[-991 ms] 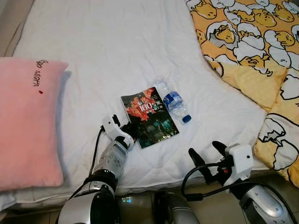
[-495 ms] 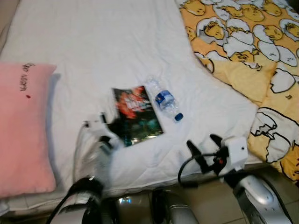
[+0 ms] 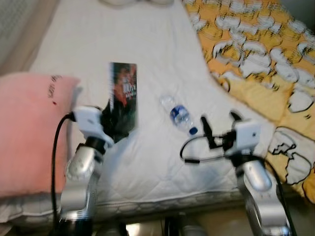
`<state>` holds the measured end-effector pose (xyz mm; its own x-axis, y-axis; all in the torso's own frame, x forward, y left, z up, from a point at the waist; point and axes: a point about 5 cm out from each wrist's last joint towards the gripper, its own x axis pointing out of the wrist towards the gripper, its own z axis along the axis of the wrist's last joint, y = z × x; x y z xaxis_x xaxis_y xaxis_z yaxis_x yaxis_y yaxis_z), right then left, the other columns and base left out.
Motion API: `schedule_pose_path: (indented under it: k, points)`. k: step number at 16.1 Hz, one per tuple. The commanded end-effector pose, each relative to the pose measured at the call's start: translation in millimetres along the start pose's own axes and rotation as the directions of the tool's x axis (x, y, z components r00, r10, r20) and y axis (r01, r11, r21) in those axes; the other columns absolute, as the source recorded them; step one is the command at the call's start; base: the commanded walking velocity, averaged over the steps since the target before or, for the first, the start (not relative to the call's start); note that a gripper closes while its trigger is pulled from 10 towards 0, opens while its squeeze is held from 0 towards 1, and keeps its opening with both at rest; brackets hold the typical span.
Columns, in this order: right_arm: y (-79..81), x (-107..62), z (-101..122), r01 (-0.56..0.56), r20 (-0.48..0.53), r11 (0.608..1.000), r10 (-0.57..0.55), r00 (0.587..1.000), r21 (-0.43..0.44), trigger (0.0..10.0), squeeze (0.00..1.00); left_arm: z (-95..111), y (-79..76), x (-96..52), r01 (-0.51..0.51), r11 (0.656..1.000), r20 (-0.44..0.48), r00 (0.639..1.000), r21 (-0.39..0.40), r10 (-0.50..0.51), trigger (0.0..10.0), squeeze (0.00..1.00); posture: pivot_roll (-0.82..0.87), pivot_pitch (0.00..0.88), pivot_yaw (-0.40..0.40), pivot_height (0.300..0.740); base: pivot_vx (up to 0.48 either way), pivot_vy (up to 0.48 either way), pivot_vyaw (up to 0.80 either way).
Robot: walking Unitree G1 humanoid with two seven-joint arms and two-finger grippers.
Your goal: Clean up the room
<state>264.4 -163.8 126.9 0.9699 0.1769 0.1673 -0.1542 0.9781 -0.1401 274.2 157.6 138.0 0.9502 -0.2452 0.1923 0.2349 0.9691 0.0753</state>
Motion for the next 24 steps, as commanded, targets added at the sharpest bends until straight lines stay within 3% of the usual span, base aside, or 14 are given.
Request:
schedule_pose_path:
  k: [1, 3, 5, 7, 8, 9, 10, 11, 13, 15, 16, 20, 24]
  points:
    - [-19.8, -0.1, -1.5, 0.103, 0.025, 0.993, -0.101, 0.995, -0.053, 10.0, 0.24, 7.2, -4.1, -13.3, 0.038, 0.971, 0.069, 0.996, 0.238, -0.056, 0.0, 0.00, -0.03, 0.000, -0.071, 0.740, 0.000, 0.000, 0.00]
    - [-23.5, -0.1, -3.4, 0.123, 0.046, 0.990, -0.120, 0.992, -0.070, 10.0, 0.24, -4.7, 2.2, -27.1, 0.010, 0.975, 0.007, 1.000, 0.220, -0.012, 0.0, 0.00, -0.03, 0.000, -0.071, 0.740, 0.000, 0.000, 0.00]
    - [-22.4, -5.6, -13.4, 0.101, 0.031, 0.989, -0.098, 0.995, -0.104, 10.0, 0.25, -11.9, -2.9, -34.0, 0.002, 0.991, -0.028, 1.000, 0.135, 0.002, 0.0, 0.00, -0.02, 0.000, -0.073, 0.740, 0.000, 0.000, 0.00]
    - [-20.8, -10.1, -26.2, 0.075, -0.019, 0.993, -0.077, 0.997, -0.091, 10.0, 0.25, -7.4, -20.8, -28.3, 0.045, 0.992, -0.012, 0.999, 0.120, -0.044, 0.0, 0.00, -0.02, 0.000, -0.084, 0.740, 0.000, 0.000, 0.00]
    - [-19.5, -5.8, -27.9, 0.066, -0.026, 0.995, -0.068, 0.997, -0.070, 10.0, 0.25, -4.7, -20.1, -20.6, 0.022, 0.971, -0.005, 1.000, 0.238, -0.021, 0.0, 0.00, -0.02, 0.000, -0.087, 0.740, 0.000, 0.000, 0.00]
    - [-17.7, -1.6, -28.5, 0.059, -0.035, 0.997, -0.061, 0.998, -0.047, 10.0, 0.24, -4.2, -17.7, -15.0, 0.001, 0.977, -0.008, 1.000, 0.214, 0.000, 0.0, 0.00, -0.02, 0.000, -0.087, 0.740, 0.000, 0.000, 0.00]
    - [-17.5, 0.2, -28.6, 0.058, -0.037, 0.998, -0.060, 0.998, -0.037, 10.0, 0.25, -4.2, -16.6, -12.5, -0.009, 0.982, -0.013, 1.000, 0.189, 0.012, 4.6, 0.00, -0.02, 0.000, -0.088, 0.740, 0.000, 0.000, 0.00]
    - [-17.4, 5.3, -29.1, 0.059, -0.042, 0.998, -0.059, 0.997, -0.007, 10.0, 0.25, -2.5, -16.1, -6.5, -0.005, 0.983, -0.004, 1.000, 0.185, 0.006, 10.0, 0.00, -0.02, 0.000, -0.084, 0.740, 0.000, 0.000, 0.00]
    - [-16.6, 10.8, -29.4, 0.047, -0.040, 0.999, -0.046, 0.998, 0.015, 10.0, 0.27, -1.6, -17.2, -0.3, -0.020, 0.991, -0.004, 1.000, 0.129, 0.021, 10.0, 0.00, -0.02, 0.000, -0.077, 0.740, 0.000, 0.000, 0.30]
    - [-13.9, 14.5, -28.1, 0.024, -0.025, 0.999, -0.023, 0.999, 0.037, 10.0, 0.40, -5.2, -24.9, 0.7, -0.002, 0.993, -0.029, 1.000, 0.122, 0.005, 10.0, 0.00, -0.03, 0.000, -0.072, 0.740, 0.000, 0.386, 0.74]
    - [-13.3, 14.9, -27.5, 0.019, -0.024, 0.999, -0.018, 1.000, 0.037, 10.0, 0.41, -7.1, -27.0, -0.1, 0.003, 0.992, -0.042, 0.999, 0.125, 0.003, 10.0, 0.00, -0.03, 0.000, -0.073, 0.740, 0.000, 0.454, 0.71]
    - [-11.1, 13.7, -35.3, 0.019, -0.064, 0.997, -0.014, 0.998, 0.077, 10.0, 0.34, -13.3, -26.9, 0.5, -0.017, 0.994, -0.079, 0.997, 0.112, 0.026, 10.0, 0.00, -0.02, 0.000, -0.081, 0.740, 0.000, 0.112, 0.34]
    - [-6.2, 13.2, -37.7, -0.005, -0.072, 0.996, 0.012, 0.997, 0.094, 10.0, 0.34, -12.4, -23.2, 3.7, -0.025, 0.995, -0.088, 0.996, 0.097, 0.033, 10.0, 0.00, -0.01, 0.000, -0.082, 0.740, 0.000, 0.000, 0.00]
